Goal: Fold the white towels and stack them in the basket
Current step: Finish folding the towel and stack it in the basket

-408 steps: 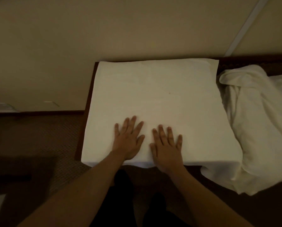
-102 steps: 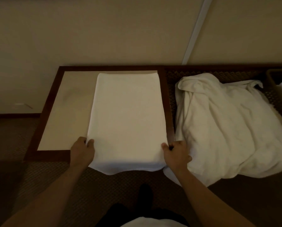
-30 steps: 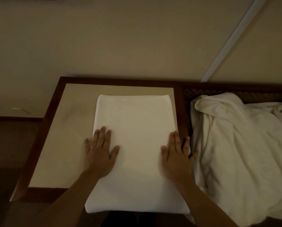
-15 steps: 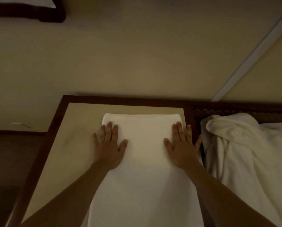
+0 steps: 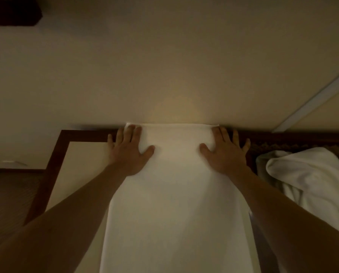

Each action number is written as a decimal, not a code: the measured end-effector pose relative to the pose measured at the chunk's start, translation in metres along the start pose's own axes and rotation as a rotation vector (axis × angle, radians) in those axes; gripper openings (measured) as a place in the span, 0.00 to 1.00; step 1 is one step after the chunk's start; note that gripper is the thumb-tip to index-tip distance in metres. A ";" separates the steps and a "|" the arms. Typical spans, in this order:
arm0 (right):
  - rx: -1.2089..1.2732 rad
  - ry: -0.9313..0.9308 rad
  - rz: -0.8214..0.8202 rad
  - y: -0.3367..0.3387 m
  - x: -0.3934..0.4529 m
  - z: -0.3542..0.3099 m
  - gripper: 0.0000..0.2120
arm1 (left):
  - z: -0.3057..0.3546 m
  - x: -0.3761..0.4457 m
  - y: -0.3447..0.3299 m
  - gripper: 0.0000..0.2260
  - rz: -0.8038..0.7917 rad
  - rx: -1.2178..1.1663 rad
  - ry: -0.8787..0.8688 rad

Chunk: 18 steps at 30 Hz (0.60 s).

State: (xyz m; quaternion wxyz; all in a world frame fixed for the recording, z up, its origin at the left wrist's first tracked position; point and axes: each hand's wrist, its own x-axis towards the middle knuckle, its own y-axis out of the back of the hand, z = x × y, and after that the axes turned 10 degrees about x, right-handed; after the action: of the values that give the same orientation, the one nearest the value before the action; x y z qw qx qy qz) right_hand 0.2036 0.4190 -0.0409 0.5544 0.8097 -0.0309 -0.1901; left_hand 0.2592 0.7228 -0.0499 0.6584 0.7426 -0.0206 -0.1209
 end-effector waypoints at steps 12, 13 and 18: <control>0.235 -0.195 0.325 0.007 0.052 -0.012 0.20 | -0.001 0.076 0.022 0.32 -0.004 -0.142 0.135; 0.303 -0.203 0.422 0.006 0.052 -0.009 0.17 | -0.002 0.076 0.021 0.31 0.022 -0.183 0.146; 0.790 -0.107 0.664 0.008 0.035 0.006 0.14 | -0.011 0.049 0.020 0.18 0.468 -0.719 0.350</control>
State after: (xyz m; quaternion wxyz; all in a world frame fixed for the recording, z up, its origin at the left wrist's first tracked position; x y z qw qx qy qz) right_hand 0.2350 0.4015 -0.0446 0.2343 0.8930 -0.3838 -0.0189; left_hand 0.3120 0.7213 -0.0362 0.8773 0.4517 -0.0332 0.1589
